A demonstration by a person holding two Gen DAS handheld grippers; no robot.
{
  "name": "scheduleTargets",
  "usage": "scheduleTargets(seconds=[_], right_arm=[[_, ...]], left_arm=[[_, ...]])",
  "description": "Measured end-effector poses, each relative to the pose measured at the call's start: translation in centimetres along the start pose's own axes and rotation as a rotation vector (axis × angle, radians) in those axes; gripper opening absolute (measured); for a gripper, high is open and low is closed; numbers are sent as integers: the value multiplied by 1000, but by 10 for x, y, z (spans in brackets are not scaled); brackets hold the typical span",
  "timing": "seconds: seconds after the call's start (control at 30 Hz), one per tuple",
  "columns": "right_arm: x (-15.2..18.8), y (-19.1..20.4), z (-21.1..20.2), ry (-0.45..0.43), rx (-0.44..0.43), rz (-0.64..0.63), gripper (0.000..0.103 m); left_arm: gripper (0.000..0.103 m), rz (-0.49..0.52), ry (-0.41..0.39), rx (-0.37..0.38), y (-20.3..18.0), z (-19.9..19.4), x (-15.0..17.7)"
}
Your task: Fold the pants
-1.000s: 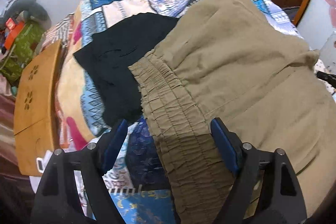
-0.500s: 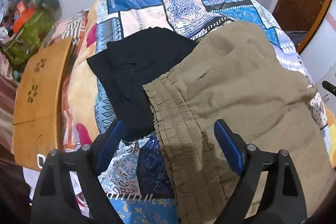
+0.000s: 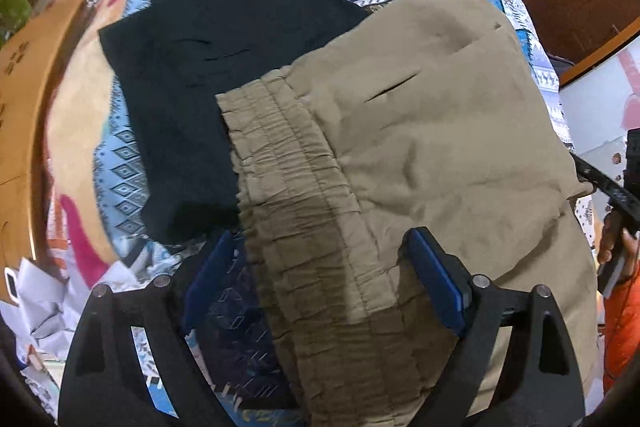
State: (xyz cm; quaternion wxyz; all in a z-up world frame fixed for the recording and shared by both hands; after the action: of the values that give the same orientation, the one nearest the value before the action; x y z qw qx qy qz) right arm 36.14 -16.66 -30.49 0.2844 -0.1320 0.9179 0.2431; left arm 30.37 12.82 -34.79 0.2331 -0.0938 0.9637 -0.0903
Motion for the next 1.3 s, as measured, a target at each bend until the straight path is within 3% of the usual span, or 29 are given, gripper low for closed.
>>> scheduleTargets(seconds=[0.1,0.23,0.37,0.6,0.83,0.9,1.03,1.2,1.3], right_arm=[[8,1,4,10,13,-59,14],[14,1,5,-7,75,-176,12],[16,-11,4,9,119,-181,11],[25,-22,-2,29,187,-228,11],[17,-19,-7,60,195,-211,12],[9,-18,-16,41,200,-200,14],[-13,-14,-41,-32,195,-193,18],[-48,6,-61,-141,160,-214,47],[-69,19,-61,-192,132,-216,55]], left_arm=[[85,29,-8,6,-7,0,-2],[75,123,-44,-28,-23,-3,-8],[57,195,-82,-88,-34,-5,-15],[61,271,-151,-175,-32,-2,-23],[63,252,-158,-196,-31,-16,-29],[63,269,-199,-220,-32,-32,-33],[65,253,-280,-188,-36,-60,-48],[76,231,-353,-176,-35,-73,-75],[77,222,-368,-183,-30,-66,-93]])
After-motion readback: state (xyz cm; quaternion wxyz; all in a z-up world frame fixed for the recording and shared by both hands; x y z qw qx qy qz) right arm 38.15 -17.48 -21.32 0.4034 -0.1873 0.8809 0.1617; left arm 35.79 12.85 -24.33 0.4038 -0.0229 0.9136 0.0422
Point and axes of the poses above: each gripper's, at about its wrist camera, not at the fingertips, and z roughly the way its jaws point, y to its left, x to its underside, the point moved 10 cm from there along z, roughly the way its jaws point, and after that the axes turned 11 degrees about -y, right-handed, at the moved point
